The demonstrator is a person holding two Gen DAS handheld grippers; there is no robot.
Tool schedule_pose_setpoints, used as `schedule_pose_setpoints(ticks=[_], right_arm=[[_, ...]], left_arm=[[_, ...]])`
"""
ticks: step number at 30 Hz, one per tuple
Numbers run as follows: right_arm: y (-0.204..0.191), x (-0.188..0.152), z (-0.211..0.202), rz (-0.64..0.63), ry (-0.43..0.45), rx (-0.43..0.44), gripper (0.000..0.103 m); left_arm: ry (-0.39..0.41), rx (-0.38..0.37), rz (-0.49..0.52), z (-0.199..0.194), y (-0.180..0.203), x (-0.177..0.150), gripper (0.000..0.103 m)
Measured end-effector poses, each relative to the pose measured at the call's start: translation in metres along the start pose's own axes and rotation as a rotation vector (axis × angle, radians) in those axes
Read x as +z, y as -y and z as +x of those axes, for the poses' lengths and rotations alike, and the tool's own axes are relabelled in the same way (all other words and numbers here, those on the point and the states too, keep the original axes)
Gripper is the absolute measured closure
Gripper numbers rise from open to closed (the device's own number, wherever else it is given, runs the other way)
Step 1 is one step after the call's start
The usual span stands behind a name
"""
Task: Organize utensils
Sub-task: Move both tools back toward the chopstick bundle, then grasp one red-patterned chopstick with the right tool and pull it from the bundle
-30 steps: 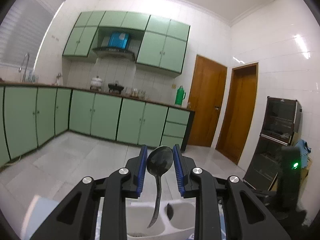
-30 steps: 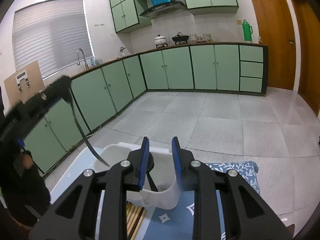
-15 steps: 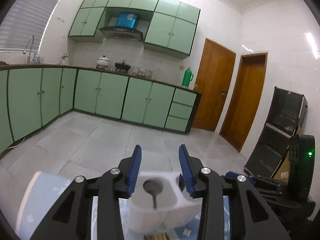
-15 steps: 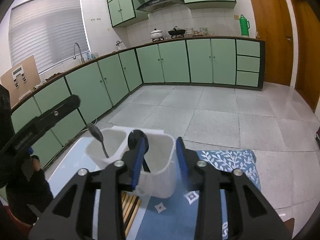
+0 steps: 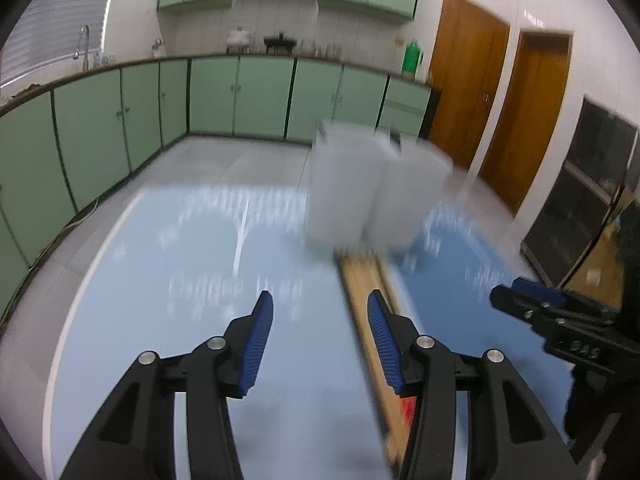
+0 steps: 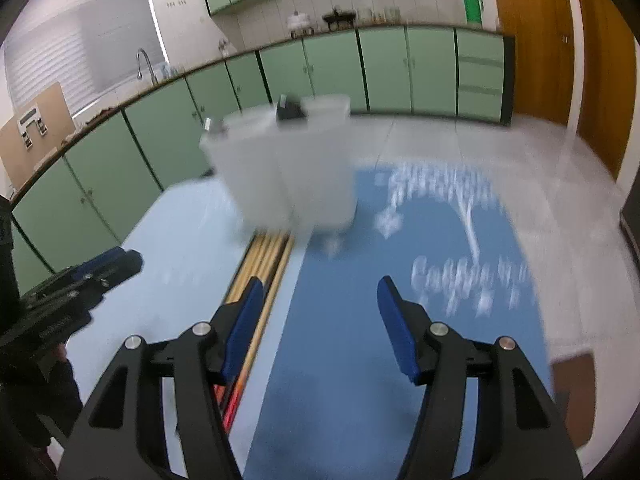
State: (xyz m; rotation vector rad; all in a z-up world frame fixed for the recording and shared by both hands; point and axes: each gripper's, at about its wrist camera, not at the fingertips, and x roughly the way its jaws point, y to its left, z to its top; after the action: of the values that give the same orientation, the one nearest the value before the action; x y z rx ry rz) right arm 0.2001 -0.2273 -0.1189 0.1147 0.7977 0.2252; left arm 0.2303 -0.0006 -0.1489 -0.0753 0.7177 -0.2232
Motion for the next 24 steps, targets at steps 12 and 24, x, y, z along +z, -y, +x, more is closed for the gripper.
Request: schedule_pose_setpoints(ticks=[12,24], right_arm=[[-0.050,-0.088,-0.019,-0.070,-0.131,0.047,0.045],[-0.069,-0.101,-0.008,-0.201,-0.154,-0.066,0.046]], left_arm=[[-0.144,0.048,0.037,-0.010,0.004,-0.072,0.048],[-0.158,0.062,0.028,-0.015,-0.002,-0.079,0.046]])
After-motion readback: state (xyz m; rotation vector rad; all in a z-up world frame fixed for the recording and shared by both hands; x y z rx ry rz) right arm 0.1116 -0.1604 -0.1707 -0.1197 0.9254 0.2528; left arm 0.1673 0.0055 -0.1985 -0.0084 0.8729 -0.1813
